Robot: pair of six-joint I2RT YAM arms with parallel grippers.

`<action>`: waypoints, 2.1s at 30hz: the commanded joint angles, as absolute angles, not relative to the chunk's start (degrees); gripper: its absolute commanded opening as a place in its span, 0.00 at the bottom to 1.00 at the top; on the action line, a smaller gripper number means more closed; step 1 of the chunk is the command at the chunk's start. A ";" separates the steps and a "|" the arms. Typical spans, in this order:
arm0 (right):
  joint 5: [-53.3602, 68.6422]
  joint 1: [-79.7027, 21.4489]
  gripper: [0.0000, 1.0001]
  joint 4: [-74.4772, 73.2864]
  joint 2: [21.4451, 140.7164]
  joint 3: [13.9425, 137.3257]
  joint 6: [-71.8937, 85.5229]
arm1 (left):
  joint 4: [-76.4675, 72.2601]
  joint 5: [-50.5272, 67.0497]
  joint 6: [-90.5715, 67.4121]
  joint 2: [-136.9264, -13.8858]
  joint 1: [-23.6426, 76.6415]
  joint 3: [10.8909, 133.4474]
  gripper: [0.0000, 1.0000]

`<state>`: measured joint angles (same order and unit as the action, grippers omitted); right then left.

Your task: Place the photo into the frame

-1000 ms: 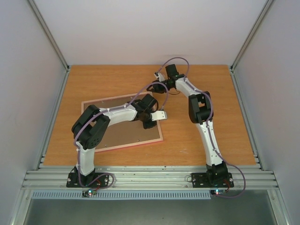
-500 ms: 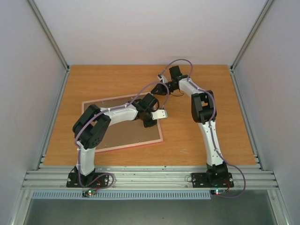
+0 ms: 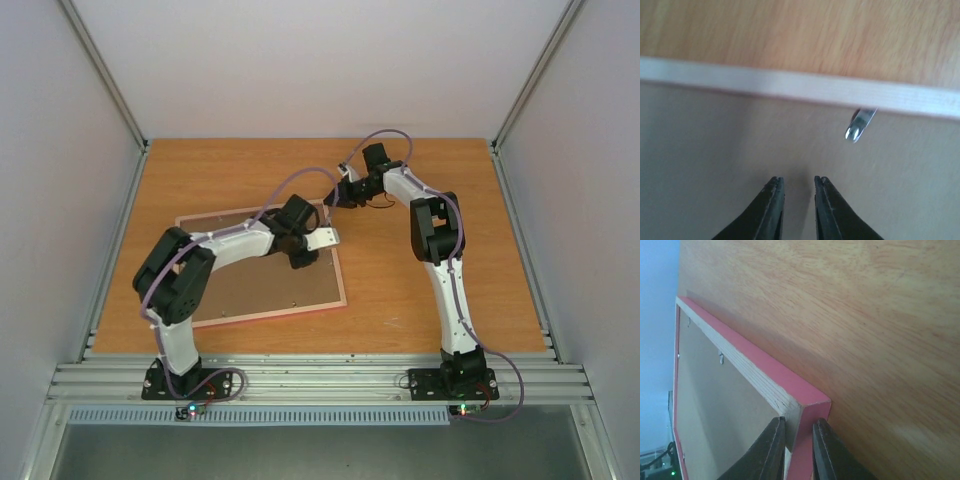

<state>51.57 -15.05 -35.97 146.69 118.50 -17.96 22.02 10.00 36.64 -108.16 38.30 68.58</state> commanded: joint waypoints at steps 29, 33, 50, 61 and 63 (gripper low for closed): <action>44.22 -3.16 0.16 -50.52 130.52 100.69 -26.51 | 49.48 18.59 54.60 -75.79 25.77 48.48 0.62; 44.94 -1.21 0.20 -50.21 129.01 98.56 -26.06 | 47.72 16.84 53.53 -76.72 29.41 46.89 0.63; 49.40 1.23 0.51 -49.00 115.92 82.93 -22.53 | 34.93 10.01 46.62 -85.84 43.91 43.43 0.46; 59.74 1.41 0.63 -49.61 114.27 73.80 -19.99 | 35.11 12.10 44.47 -81.94 46.19 46.43 0.07; 62.66 1.45 0.70 -49.48 115.07 72.34 -19.42 | 35.65 13.23 43.62 -80.36 46.19 47.55 0.04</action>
